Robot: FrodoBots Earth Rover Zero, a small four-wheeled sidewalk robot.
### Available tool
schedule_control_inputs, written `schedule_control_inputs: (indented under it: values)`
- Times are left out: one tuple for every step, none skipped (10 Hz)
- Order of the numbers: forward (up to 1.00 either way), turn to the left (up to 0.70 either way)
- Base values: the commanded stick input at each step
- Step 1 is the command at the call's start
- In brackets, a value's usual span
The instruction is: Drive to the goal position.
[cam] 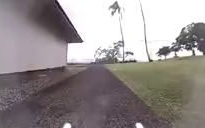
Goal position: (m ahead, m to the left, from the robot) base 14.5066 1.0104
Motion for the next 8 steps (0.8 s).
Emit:
schedule_control_inputs:
  values:
    - [0.7, 0.0]
    - [0.7, 0.0]
    - [0.7, 0.0]
    - [0.7, 0.0]
    - [0.7, 0.0]
    - [0.7, 0.0]
    - [0.7, 0.0]
    - [0.7, 0.0]
